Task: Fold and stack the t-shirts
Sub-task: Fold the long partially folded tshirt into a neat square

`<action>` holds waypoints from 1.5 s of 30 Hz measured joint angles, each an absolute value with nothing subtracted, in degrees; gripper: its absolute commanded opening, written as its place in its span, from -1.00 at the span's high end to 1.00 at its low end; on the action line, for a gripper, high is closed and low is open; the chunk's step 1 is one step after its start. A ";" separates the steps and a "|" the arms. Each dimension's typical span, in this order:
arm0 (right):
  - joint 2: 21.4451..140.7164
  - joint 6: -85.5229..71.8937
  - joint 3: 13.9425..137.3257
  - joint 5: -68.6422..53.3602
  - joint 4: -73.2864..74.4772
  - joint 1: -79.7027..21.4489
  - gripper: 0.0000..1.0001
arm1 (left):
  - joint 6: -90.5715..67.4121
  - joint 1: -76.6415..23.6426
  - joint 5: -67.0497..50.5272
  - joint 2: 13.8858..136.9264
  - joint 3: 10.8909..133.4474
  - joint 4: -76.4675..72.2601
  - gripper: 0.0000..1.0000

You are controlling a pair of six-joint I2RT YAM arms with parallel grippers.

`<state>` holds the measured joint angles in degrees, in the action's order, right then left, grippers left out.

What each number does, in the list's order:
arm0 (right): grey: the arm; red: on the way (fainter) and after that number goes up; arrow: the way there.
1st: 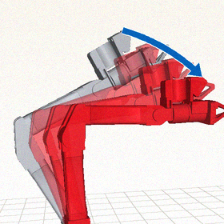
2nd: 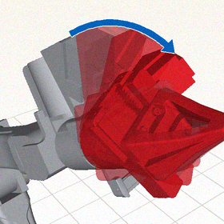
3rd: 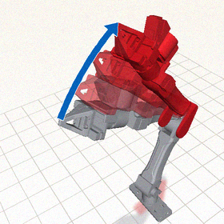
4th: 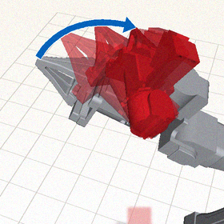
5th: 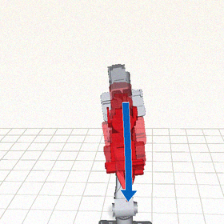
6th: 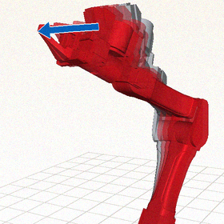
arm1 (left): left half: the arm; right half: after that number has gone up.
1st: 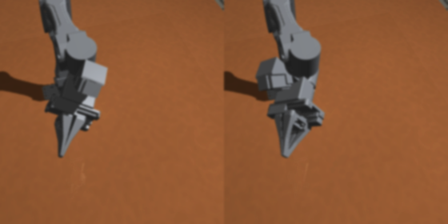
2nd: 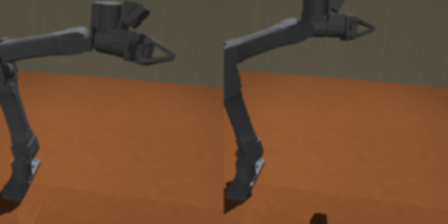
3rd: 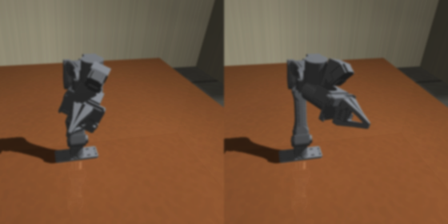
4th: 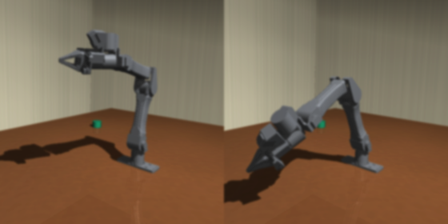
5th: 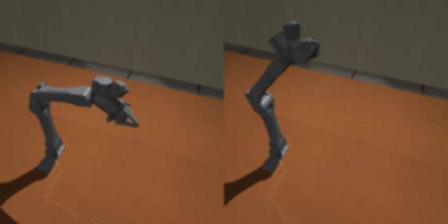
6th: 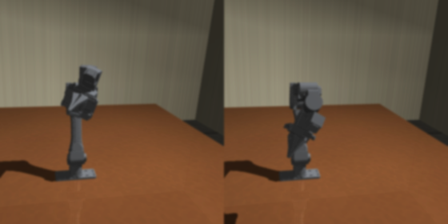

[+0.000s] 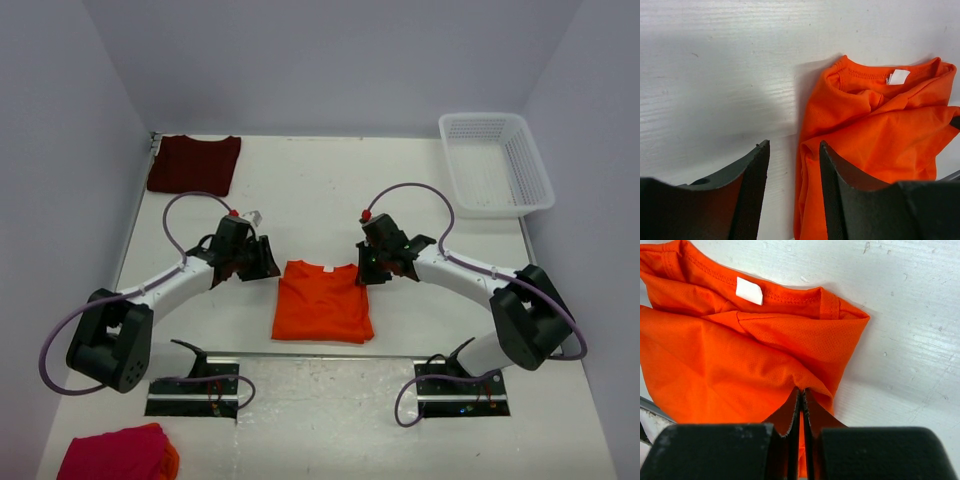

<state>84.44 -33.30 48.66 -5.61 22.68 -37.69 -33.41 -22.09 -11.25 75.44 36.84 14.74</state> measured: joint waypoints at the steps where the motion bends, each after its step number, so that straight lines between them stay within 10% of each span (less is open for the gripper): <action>1: 84.44 -33.30 48.66 -5.58 22.70 -37.69 1.00 | -33.41 -22.09 -11.60 75.75 36.84 14.52 0.07; 45: 85.60 -33.19 48.66 -5.80 22.26 -37.56 1.00 | -35.99 -22.13 -16.80 75.40 36.77 13.10 0.23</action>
